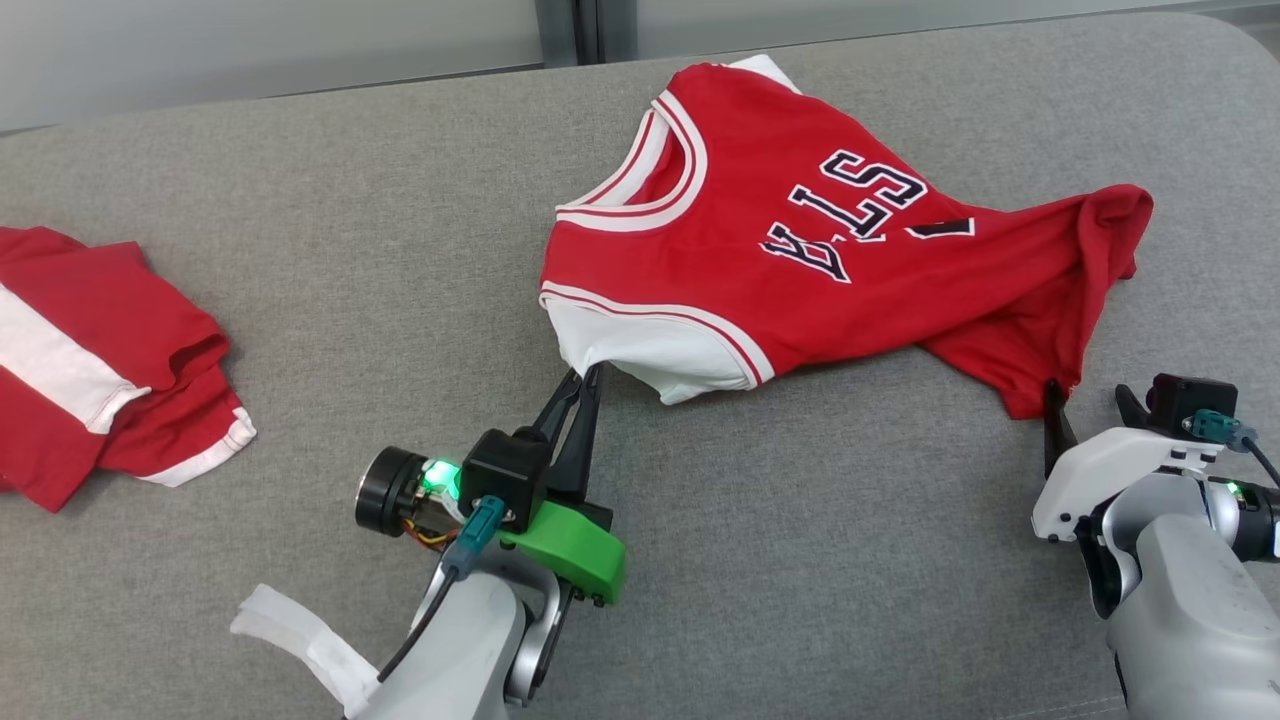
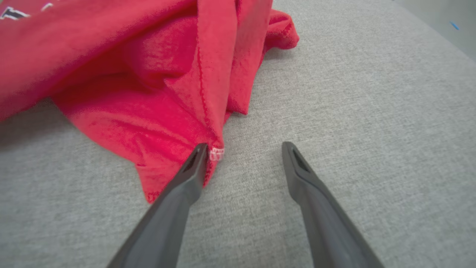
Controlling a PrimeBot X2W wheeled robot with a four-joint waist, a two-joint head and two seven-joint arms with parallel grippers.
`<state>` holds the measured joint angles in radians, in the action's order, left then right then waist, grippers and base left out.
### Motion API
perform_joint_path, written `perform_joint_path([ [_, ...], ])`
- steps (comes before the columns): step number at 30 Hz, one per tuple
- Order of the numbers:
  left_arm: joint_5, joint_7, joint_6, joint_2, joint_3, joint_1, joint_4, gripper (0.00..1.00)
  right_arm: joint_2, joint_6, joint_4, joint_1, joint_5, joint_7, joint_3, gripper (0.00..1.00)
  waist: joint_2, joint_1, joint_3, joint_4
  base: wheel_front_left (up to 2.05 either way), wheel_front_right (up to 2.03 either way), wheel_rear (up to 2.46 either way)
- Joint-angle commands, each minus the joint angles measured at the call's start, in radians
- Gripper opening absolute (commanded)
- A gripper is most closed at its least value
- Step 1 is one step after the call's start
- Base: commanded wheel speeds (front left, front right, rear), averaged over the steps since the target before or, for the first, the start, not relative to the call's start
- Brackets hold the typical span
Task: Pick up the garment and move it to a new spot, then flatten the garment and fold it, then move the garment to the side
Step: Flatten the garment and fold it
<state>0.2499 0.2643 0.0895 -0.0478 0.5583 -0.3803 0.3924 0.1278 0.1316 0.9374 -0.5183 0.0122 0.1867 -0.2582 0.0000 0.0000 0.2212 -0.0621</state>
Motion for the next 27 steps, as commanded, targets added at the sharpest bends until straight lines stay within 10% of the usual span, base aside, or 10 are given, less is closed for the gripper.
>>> perform_joint_path([
  [1, 0.004, 0.0, 0.0, -0.005, -0.004, 0.012, -0.003, 0.0, -0.001, -0.002, 0.007, -0.008, -0.013, 0.007, -0.013, 1.0, 0.0, 0.0, -0.004, -0.003, 0.0, 0.0, 0.0],
  [27, 0.0, 0.0, -0.013, -0.005, -0.029, 0.032, 0.004, 0.0, -0.01, -0.002, 0.047, -0.021, -0.092, 0.042, -0.088, 1.0, 0.0, 0.0, -0.028, 0.013, 0.0, 0.0, 0.0],
])
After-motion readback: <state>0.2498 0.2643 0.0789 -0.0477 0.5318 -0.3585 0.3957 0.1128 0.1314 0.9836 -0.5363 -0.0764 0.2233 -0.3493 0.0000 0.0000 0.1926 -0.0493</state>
